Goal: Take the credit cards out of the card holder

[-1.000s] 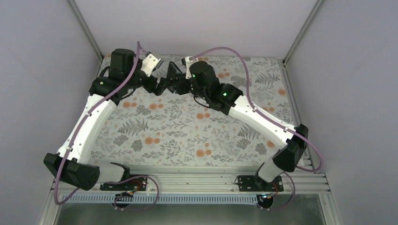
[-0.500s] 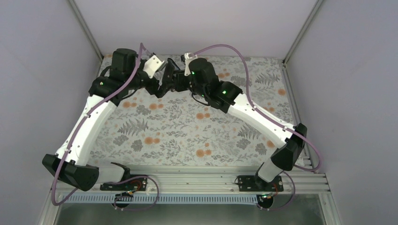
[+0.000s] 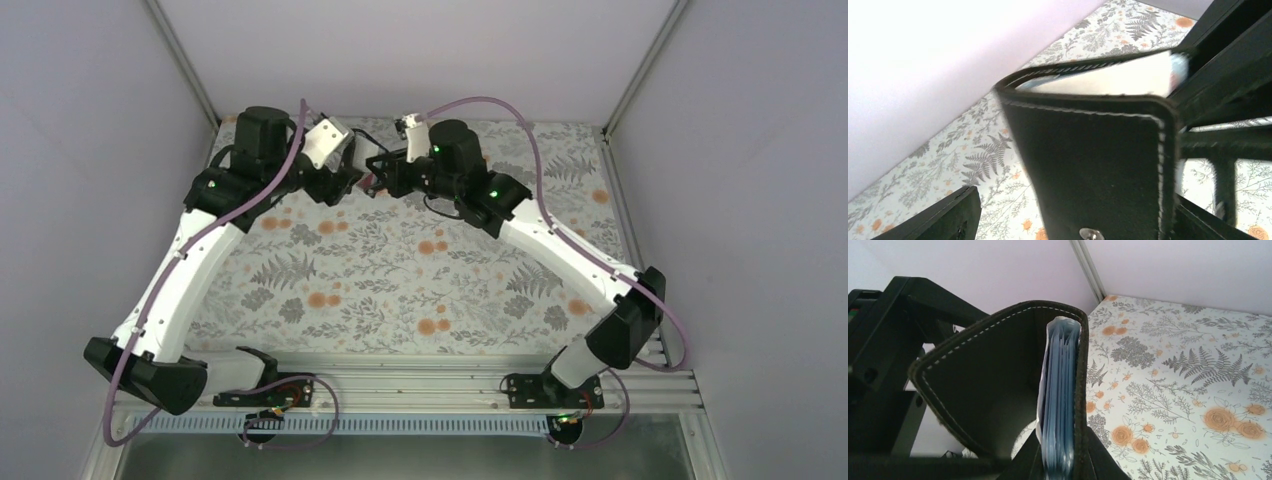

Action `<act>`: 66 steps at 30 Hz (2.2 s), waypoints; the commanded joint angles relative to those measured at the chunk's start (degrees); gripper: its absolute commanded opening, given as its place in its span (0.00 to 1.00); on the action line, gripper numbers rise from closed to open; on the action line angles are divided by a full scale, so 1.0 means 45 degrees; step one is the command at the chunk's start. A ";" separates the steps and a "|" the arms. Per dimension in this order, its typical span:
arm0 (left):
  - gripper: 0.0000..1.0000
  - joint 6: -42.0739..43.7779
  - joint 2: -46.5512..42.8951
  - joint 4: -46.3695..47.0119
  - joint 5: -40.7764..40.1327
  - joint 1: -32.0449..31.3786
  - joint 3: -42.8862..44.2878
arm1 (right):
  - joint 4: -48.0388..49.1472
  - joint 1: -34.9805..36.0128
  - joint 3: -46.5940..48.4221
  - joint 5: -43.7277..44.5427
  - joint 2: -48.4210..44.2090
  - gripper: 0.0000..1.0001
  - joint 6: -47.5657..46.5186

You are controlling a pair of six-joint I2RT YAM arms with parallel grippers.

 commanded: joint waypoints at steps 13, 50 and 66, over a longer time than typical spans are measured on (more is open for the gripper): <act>0.72 0.0407 -0.0386 -0.0449 0.1485 0.0641 0.0243 | 0.0277 -0.1066 -0.0458 -0.5297 -0.1701 0.04 -0.2032; 0.02 0.1407 -0.0705 -0.1731 0.8587 0.1251 0.0360 | 0.0141 -0.3017 -0.2481 -0.7835 -0.3660 0.48 -0.5884; 0.03 -0.0072 -0.0538 -0.0544 0.7321 0.1251 -0.0009 | 0.1376 -0.2410 -0.2253 -0.7833 -0.2720 0.04 -0.3720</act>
